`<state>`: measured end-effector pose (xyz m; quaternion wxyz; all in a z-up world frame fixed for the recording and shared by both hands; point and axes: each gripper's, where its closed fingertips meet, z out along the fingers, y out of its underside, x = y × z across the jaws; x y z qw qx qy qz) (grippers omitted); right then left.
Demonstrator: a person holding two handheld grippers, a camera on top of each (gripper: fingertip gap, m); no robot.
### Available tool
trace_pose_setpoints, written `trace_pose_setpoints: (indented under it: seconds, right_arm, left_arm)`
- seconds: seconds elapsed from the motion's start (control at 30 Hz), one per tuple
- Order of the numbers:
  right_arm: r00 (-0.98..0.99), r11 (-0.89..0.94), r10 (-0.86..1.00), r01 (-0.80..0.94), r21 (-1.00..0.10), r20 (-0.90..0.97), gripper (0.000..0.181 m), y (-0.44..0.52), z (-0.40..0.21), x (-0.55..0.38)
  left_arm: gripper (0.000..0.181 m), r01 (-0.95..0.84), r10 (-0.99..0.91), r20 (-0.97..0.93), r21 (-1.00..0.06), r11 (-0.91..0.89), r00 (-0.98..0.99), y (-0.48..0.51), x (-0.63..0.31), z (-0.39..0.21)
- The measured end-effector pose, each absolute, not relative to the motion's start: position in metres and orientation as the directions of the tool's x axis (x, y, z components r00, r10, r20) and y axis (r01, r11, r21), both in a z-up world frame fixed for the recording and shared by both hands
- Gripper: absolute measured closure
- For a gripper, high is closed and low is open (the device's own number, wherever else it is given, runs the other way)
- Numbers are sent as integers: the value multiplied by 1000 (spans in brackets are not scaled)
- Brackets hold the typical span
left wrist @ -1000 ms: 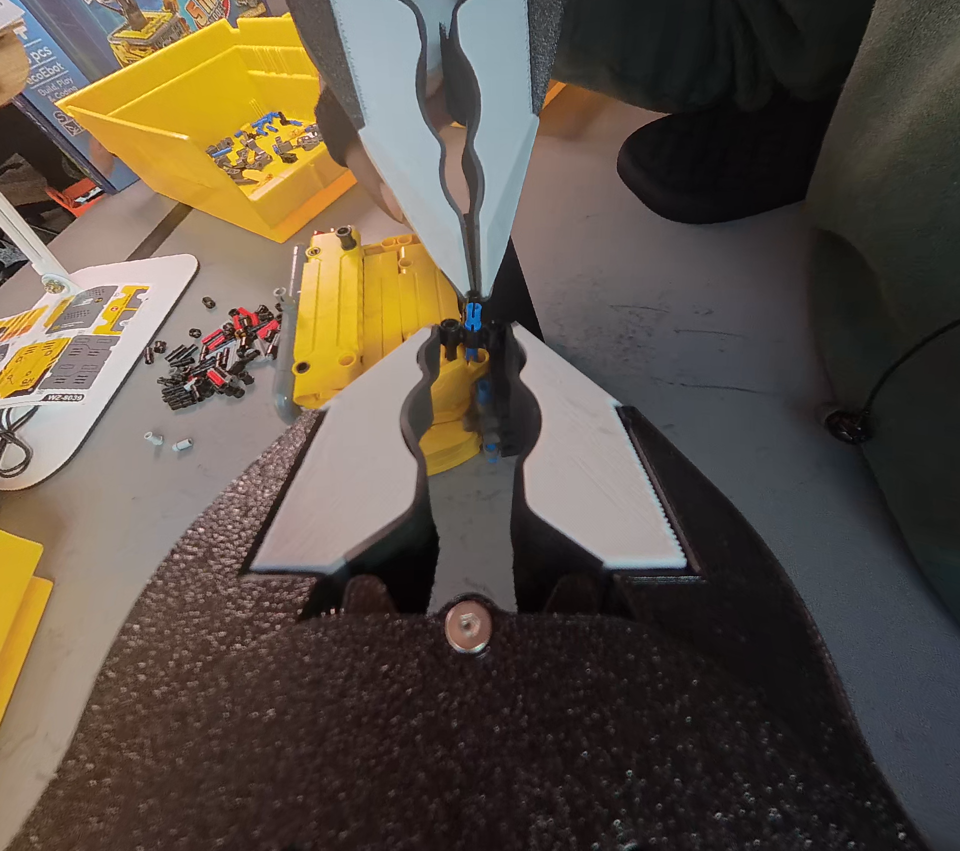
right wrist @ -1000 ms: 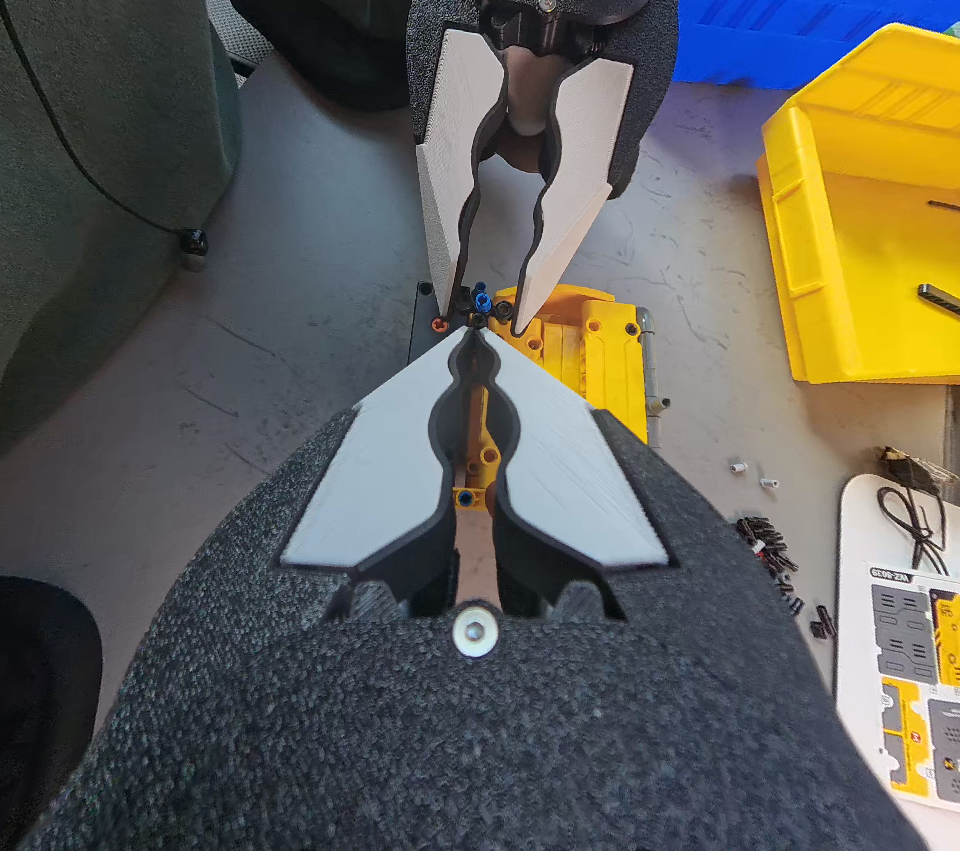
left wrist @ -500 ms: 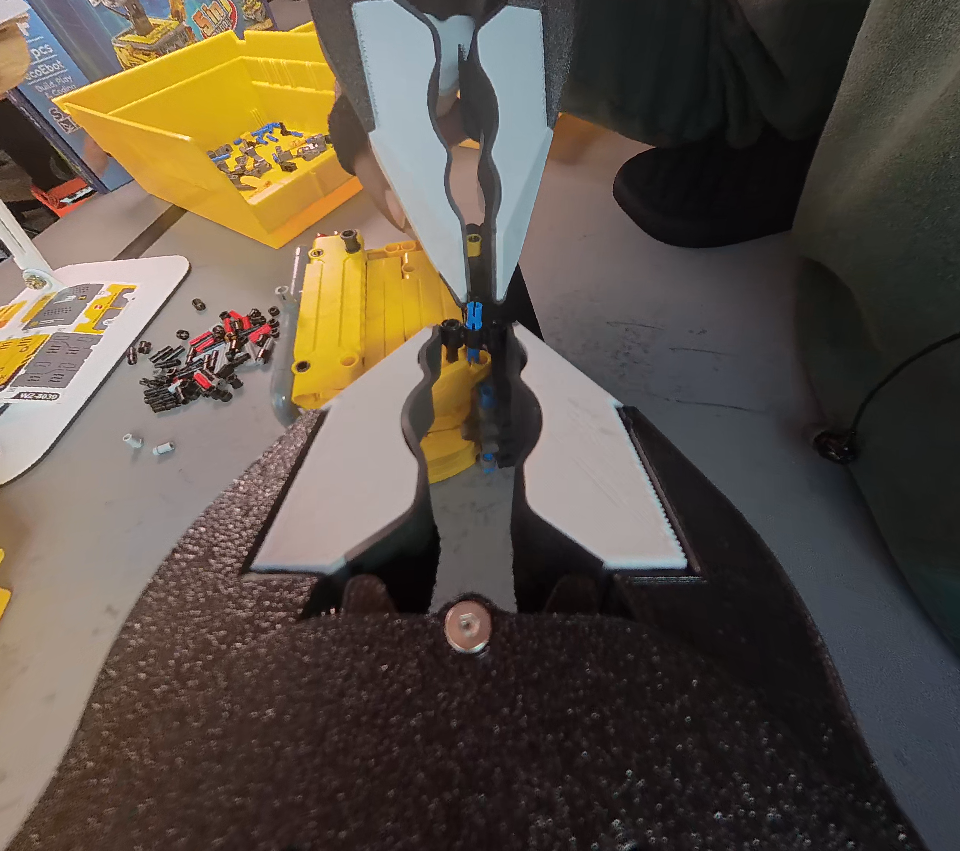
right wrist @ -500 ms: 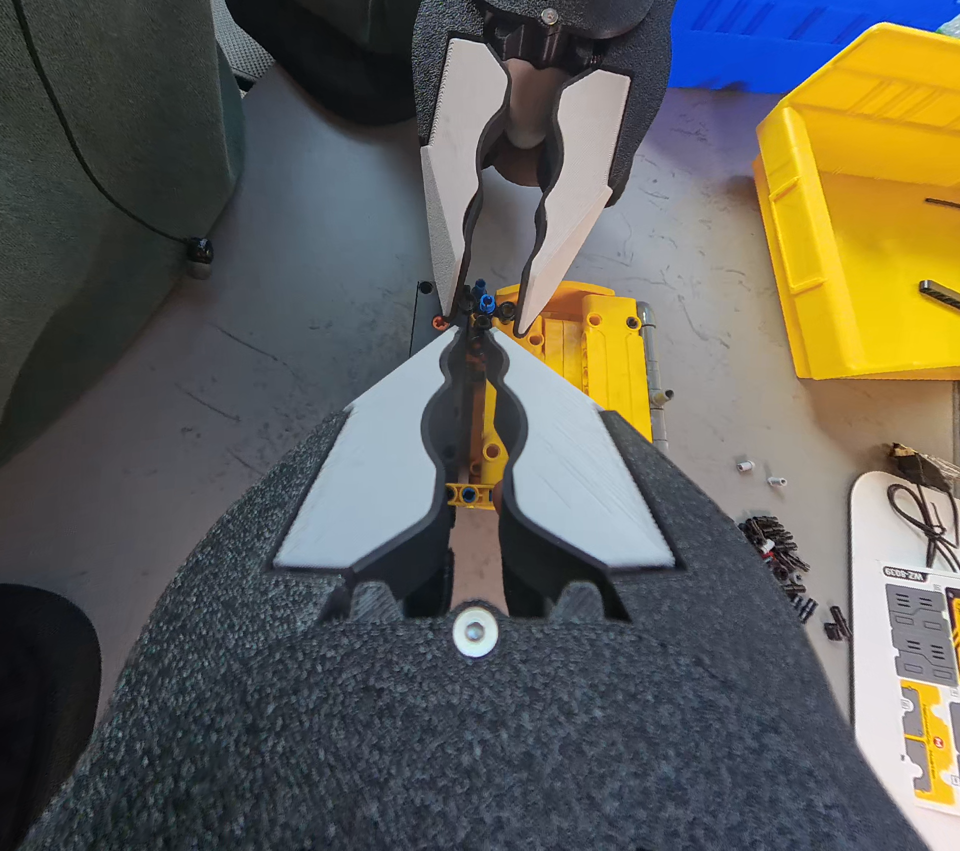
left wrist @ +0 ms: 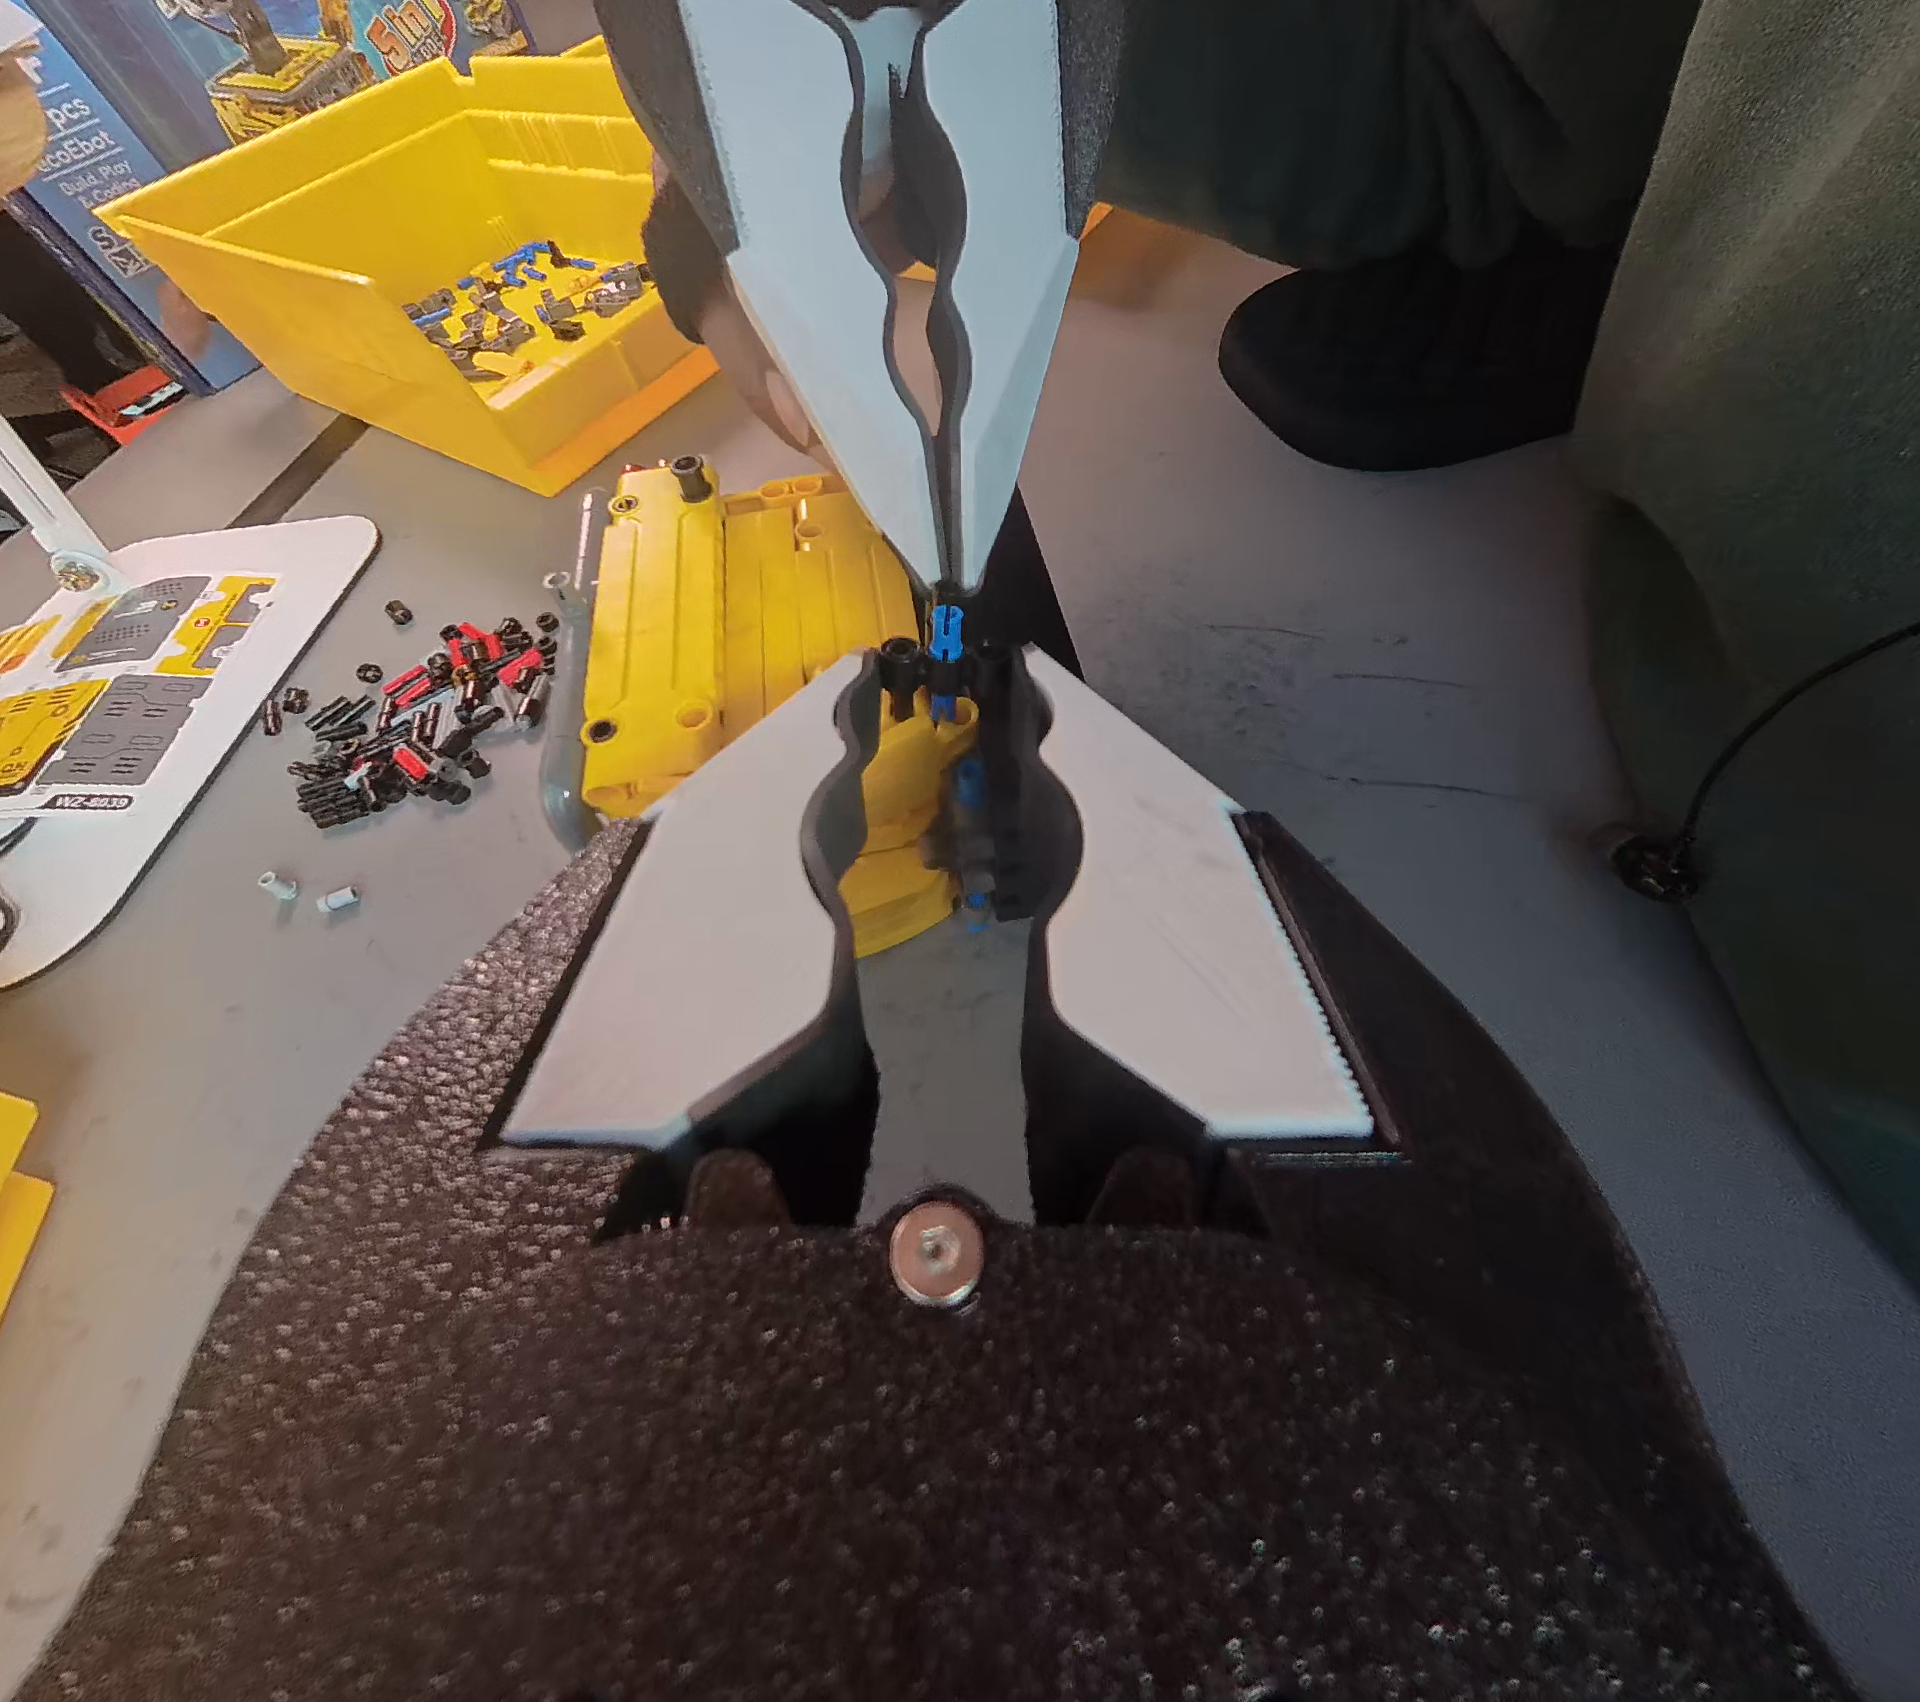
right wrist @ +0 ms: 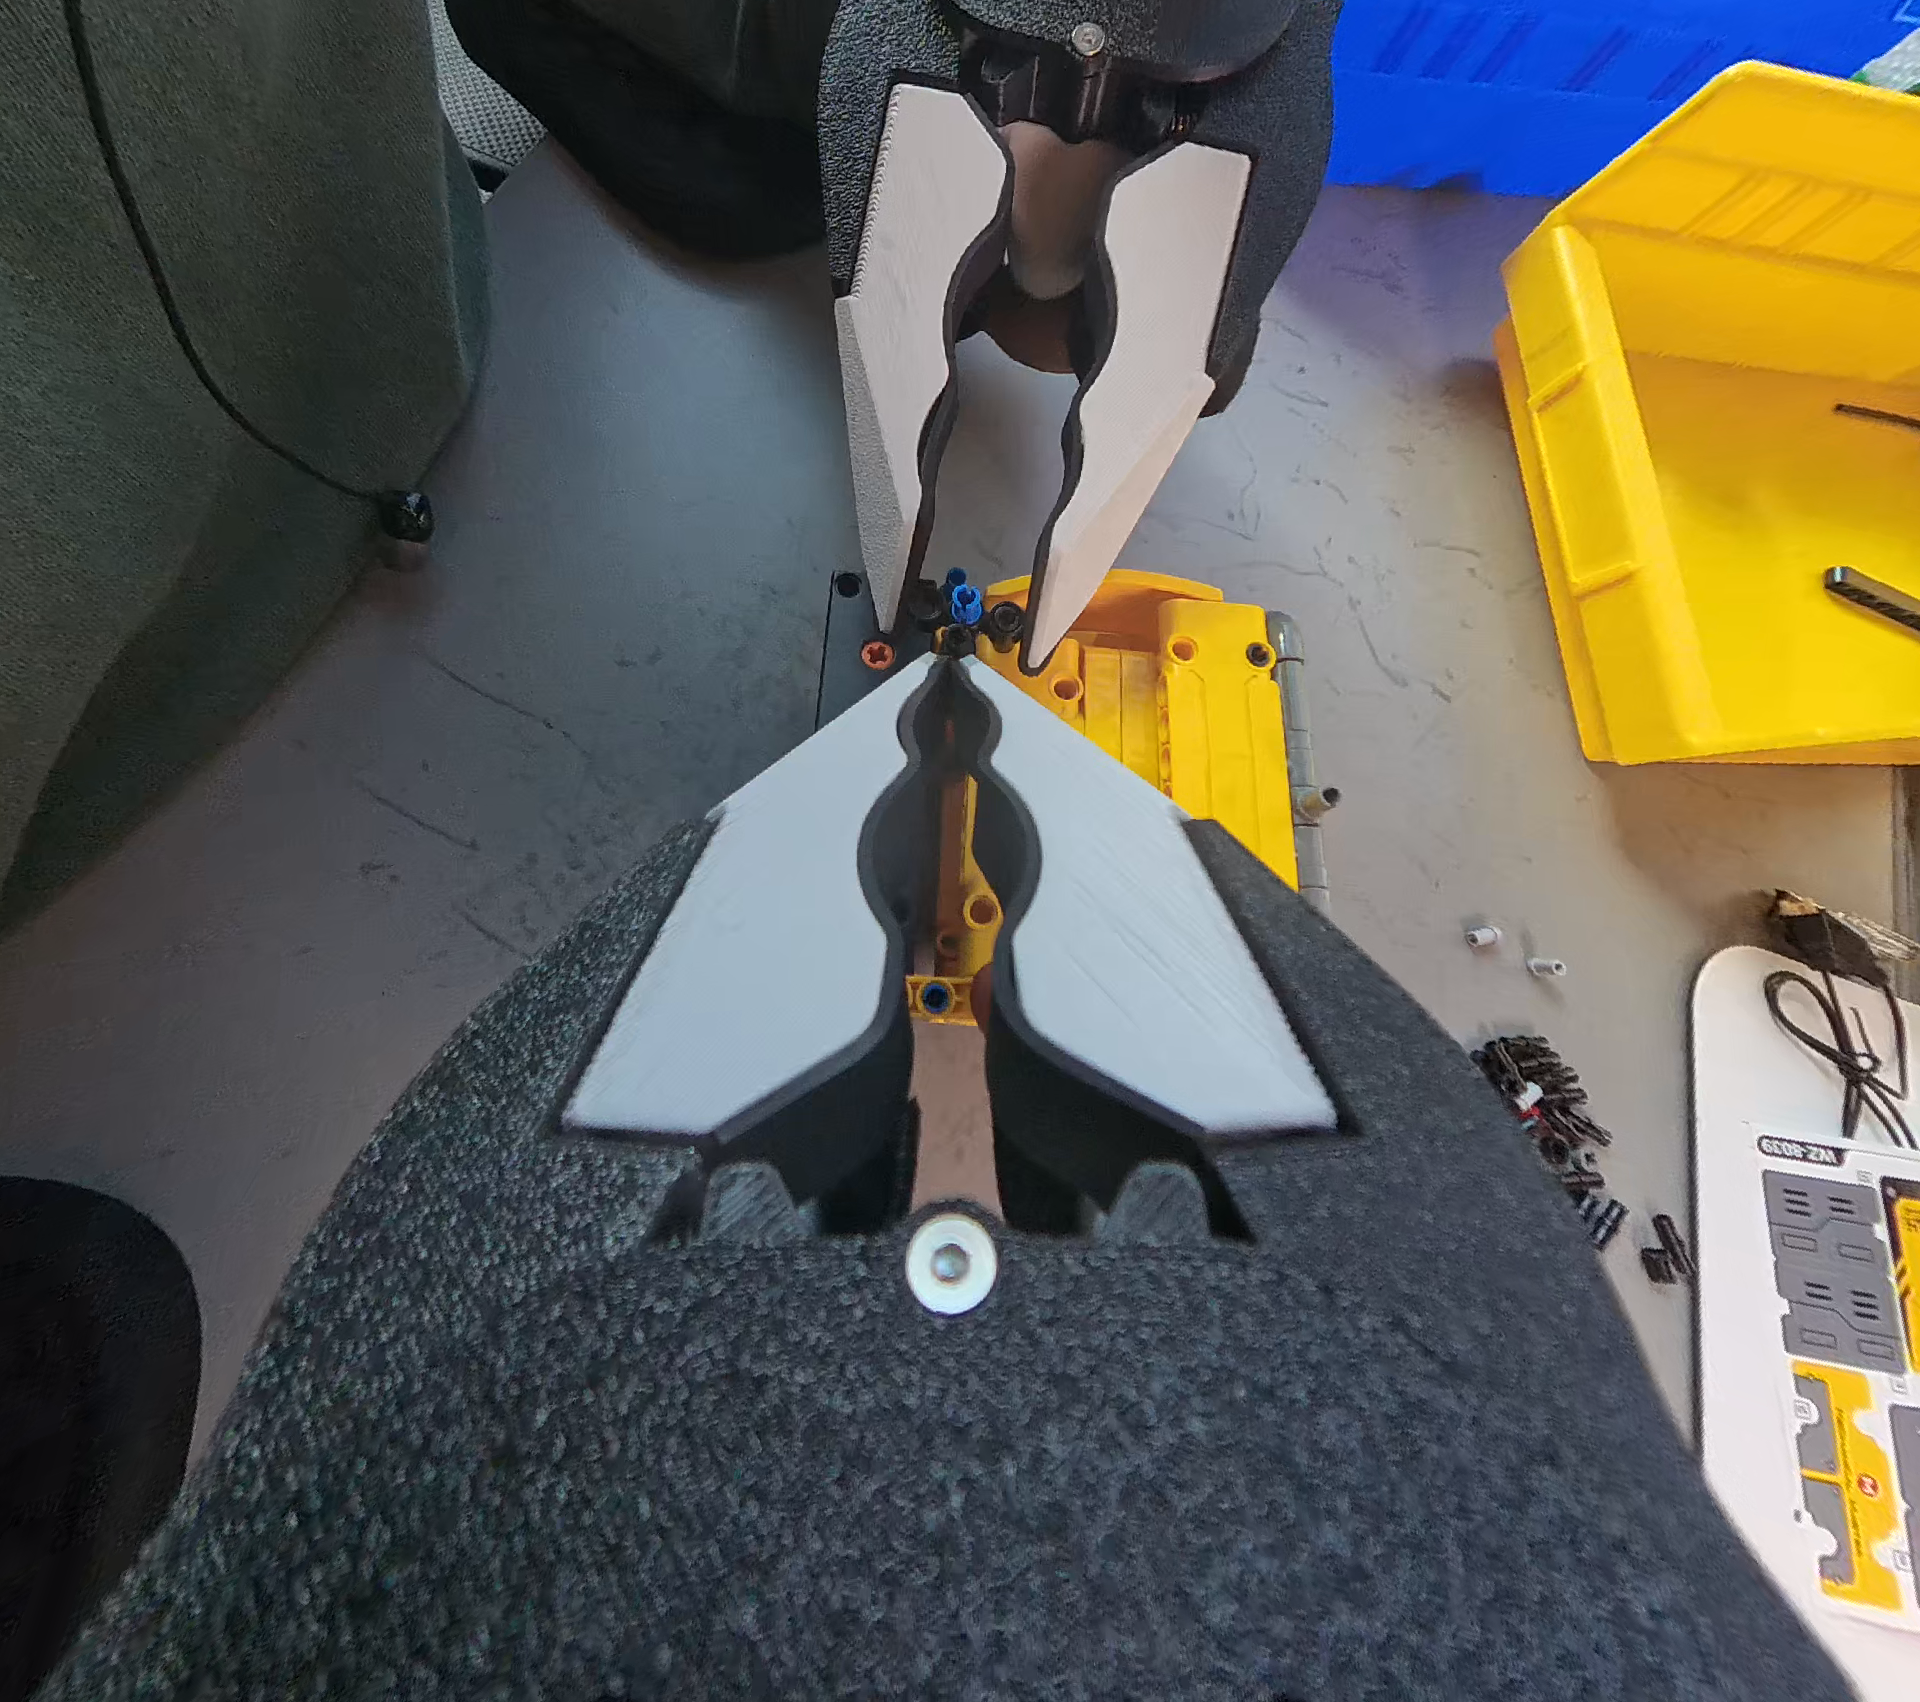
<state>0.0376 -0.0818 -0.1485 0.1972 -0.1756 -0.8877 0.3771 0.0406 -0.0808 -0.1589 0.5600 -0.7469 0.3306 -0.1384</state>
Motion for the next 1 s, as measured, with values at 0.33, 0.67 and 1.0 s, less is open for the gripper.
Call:
trace_pose_setpoints:
  seconds: [0.33,0.67,1.0]
  right_arm:
    - [-857,659,463,162,-735,226,181,-82,-150,37]
    - [-846,670,477,176,-721,237,181,-80,-152,36]
    - [-834,697,479,172,-697,273,176,-79,-148,34]
  left_arm:
    - [158,-345,-651,-167,-926,-155,740,-81,40,-160]
    - [157,-357,-642,-181,-921,-156,745,-81,38,-160]
    - [158,-377,-625,-214,-916,-139,750,-79,38,-159]
